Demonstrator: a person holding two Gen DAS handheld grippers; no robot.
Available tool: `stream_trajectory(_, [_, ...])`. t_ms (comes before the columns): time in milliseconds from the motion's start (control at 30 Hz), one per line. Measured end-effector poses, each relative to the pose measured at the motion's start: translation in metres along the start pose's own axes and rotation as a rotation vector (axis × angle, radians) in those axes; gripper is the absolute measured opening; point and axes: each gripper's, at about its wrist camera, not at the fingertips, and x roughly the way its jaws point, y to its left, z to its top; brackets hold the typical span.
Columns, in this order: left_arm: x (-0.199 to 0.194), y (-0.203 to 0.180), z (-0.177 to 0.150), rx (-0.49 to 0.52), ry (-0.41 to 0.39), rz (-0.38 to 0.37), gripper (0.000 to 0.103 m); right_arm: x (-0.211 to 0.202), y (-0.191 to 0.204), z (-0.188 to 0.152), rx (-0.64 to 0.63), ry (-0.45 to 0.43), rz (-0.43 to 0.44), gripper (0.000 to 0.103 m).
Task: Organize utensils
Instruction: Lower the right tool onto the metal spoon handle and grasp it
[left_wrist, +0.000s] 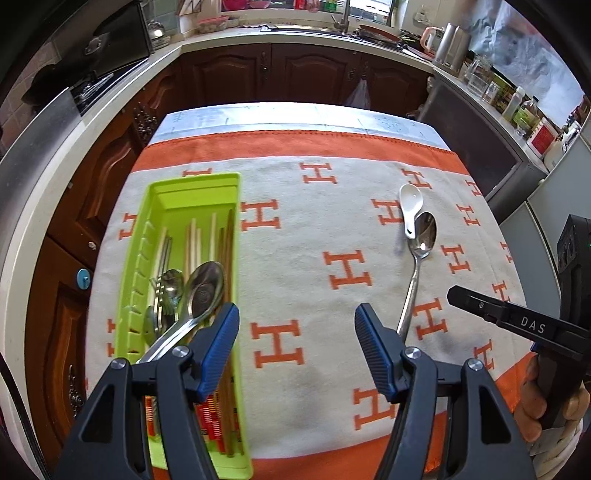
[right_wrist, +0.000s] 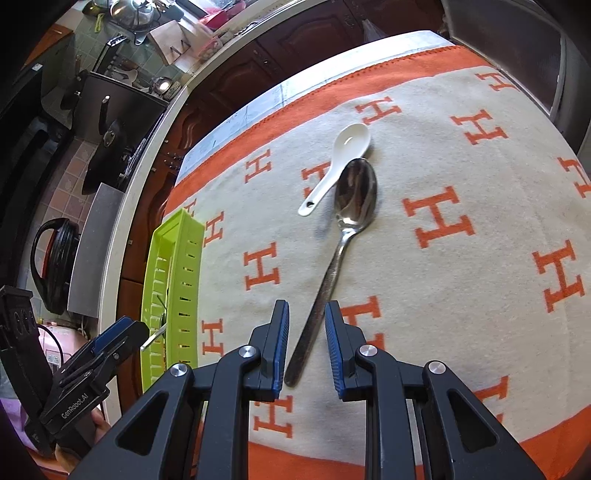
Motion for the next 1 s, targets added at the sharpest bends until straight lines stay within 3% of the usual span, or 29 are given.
stream_trajectory(333, [0.040,-0.040,0.017,0.053,0.085,-0.097,0.063,0.001,-0.036,0.008,0.049,-0.015,-0.002,0.020])
stream_trajectory(500, [0.058,-0.053,0.021,0.067,0.126,-0.134,0.063,0.014,-0.053,0.019,0.094,0.002,0.087,0.020])
stream_trajectory(667, [0.072,-0.059,0.019,0.066,0.166,-0.158,0.055,0.035,-0.067,0.034,0.152,0.032,0.178,0.020])
stream_trajectory(1000, [0.077,-0.050,0.019,0.041,0.174,-0.180,0.055,0.081,-0.068,0.056,0.180,0.081,0.206,0.017])
